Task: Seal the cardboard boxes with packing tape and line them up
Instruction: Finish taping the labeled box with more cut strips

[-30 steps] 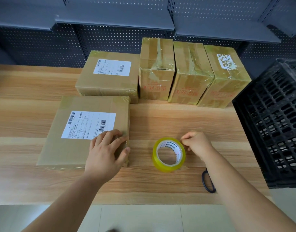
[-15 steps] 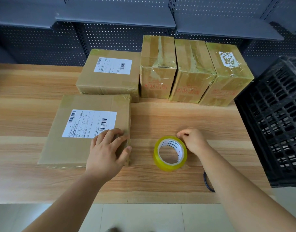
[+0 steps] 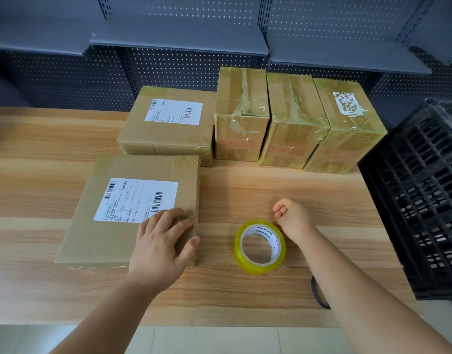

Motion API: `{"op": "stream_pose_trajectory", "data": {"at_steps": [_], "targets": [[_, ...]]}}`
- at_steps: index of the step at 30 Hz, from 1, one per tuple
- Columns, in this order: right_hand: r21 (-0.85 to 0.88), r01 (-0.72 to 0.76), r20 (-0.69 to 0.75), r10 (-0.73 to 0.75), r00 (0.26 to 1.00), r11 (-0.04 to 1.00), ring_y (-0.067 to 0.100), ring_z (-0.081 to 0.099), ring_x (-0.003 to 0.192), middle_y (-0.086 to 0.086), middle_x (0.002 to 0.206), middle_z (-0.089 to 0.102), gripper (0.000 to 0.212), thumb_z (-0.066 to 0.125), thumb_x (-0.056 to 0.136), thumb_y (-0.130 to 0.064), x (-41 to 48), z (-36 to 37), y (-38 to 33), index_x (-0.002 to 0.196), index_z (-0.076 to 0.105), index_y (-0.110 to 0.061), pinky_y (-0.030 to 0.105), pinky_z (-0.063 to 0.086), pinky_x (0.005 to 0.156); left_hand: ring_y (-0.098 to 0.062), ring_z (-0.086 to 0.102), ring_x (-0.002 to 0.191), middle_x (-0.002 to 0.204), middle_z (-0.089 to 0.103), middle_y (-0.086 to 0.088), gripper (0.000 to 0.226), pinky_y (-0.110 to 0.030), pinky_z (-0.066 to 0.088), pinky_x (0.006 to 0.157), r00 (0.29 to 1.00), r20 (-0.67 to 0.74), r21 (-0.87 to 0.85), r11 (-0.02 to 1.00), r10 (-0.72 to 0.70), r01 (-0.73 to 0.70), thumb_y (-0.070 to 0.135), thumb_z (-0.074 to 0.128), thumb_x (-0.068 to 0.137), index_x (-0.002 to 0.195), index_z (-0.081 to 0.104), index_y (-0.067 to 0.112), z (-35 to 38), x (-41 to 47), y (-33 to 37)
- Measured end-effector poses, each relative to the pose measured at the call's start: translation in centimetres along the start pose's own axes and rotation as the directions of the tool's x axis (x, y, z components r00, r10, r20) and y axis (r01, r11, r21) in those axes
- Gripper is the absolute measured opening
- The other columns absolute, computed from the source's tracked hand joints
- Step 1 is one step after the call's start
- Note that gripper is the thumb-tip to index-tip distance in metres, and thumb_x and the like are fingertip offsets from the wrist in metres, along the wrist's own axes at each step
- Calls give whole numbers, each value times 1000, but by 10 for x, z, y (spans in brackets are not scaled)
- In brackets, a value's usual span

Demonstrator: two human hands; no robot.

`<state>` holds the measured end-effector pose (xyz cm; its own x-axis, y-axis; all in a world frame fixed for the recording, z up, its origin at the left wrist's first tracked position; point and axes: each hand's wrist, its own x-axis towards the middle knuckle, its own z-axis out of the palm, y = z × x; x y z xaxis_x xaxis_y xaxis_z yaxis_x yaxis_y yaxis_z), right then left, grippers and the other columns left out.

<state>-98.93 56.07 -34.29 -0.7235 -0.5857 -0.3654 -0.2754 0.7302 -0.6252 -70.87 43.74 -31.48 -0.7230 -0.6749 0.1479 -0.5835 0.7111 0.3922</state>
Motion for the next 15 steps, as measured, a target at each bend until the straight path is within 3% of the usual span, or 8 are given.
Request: {"op": "stream_pose_trajectory", "data": {"at_steps": [6,9,11,14,15], "targets": [[-51,44,17,-43,999,998,9,58,63,-6,68,62,17,78,80,-6,-1,-1,3,80,65,-16,9,39,52,-15,45,115,122,53,12,45,-32,27,102,1000,-5,3,1000,7,-7,54,41,88,117,68,30,1,0,0],[-176,-3,13,6,1000,984,13,53,61,1,73,63,24,82,78,-27,4,-4,1,76,61,-16,23,40,53,-15,44,115,122,53,12,46,-31,25,103,1000,-9,7,1000,14,-14,53,41,88,117,68,30,0,1,1],[-257,-30,53,45,998,966,17,54,65,4,79,65,25,78,82,-33,3,-5,-2,70,60,-19,26,41,58,-15,44,116,123,53,12,46,-33,26,103,1000,-3,4,1000,8,-8,54,41,88,118,67,30,0,1,0],[-291,21,81,3,997,956,20,57,75,6,90,67,19,60,92,-9,-9,0,5,77,64,-20,24,39,66,-15,43,118,123,52,13,48,-36,28,105,1000,10,3,1000,-4,4,55,40,88,118,67,30,0,0,0],[-289,53,86,-29,996,956,20,58,81,4,94,66,26,53,90,2,-14,1,8,84,68,-19,24,38,69,-15,42,119,123,52,13,48,-36,28,105,1000,13,2,1000,-8,8,55,40,88,118,67,30,0,1,1]]}}
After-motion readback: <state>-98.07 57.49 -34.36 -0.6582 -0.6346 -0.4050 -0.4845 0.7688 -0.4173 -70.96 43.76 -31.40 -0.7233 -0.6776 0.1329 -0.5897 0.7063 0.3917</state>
